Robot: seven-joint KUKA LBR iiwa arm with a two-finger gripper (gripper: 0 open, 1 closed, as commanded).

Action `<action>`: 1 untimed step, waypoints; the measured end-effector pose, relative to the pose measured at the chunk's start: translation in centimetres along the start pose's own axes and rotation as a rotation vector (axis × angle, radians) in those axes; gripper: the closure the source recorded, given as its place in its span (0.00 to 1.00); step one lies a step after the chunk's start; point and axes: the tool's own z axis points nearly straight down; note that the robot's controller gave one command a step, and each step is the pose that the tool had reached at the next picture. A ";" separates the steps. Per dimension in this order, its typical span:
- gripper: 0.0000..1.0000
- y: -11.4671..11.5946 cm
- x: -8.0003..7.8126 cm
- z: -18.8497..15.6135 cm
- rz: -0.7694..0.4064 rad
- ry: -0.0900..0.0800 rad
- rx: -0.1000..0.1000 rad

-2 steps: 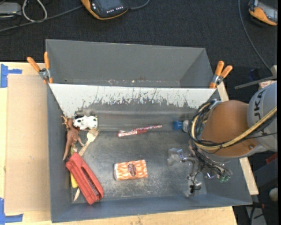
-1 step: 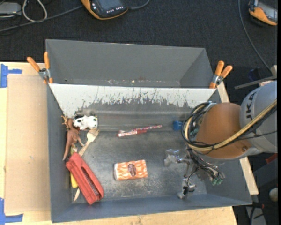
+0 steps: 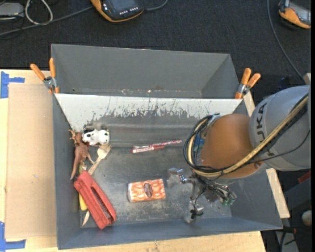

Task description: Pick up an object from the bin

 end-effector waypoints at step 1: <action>0.00 1.9 -2.0 -0.4 0.156 0.000 0.001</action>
Offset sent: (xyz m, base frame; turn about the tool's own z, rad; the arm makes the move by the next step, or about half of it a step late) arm 0.0267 0.0618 0.0702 0.1628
